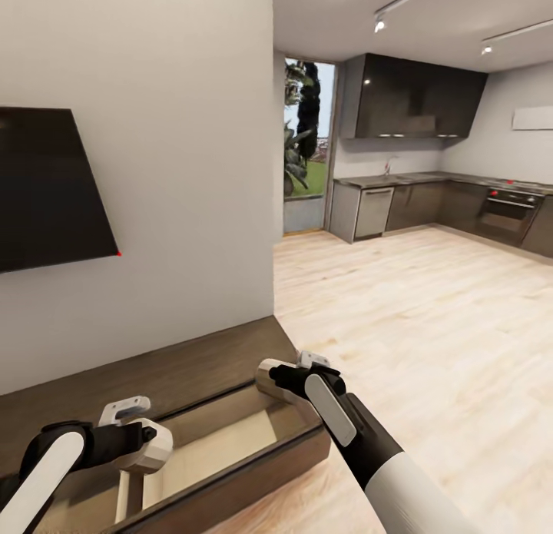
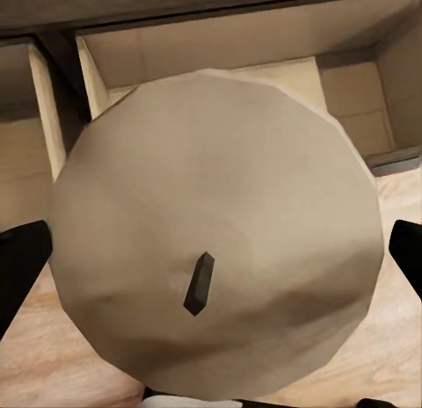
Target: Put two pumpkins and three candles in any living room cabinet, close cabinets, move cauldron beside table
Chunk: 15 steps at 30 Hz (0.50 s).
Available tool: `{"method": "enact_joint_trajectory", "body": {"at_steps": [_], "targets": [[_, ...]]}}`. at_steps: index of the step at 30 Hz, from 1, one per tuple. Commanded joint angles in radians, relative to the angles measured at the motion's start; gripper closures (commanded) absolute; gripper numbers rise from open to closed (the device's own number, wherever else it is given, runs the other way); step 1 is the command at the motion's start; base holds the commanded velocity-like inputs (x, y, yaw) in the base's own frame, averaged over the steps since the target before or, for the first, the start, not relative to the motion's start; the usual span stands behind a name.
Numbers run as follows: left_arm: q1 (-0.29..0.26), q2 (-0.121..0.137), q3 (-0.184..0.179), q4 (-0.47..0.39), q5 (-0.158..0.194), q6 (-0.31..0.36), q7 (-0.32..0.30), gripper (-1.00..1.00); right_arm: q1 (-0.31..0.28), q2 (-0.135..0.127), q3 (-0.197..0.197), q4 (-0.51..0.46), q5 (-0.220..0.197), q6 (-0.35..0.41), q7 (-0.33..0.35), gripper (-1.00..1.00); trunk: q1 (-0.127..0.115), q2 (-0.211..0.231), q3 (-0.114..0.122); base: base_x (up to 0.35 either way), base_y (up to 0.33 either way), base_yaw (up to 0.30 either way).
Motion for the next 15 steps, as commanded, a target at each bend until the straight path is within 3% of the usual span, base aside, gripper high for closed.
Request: {"method": "enact_joint_trajectory", "body": {"at_steps": [1, 15], "targets": [[-0.001, 0.001, -0.002, -0.001, 0.008, 0.001, 0.012, 1.00, -0.001, 0.000, 0.002, -0.002, -0.010, 0.000, -0.010, 1.00, 0.000, -0.001, -0.001, 0.107, -0.087, 0.268], [-0.001, 0.001, -0.004, -0.002, 0.008, 0.001, 0.012, 1.00, -0.001, 0.001, 0.003, -0.002, -0.009, 0.000, -0.010, 1.00, 0.000, -0.001, 0.008, 0.052, -0.203, 0.268]]}}
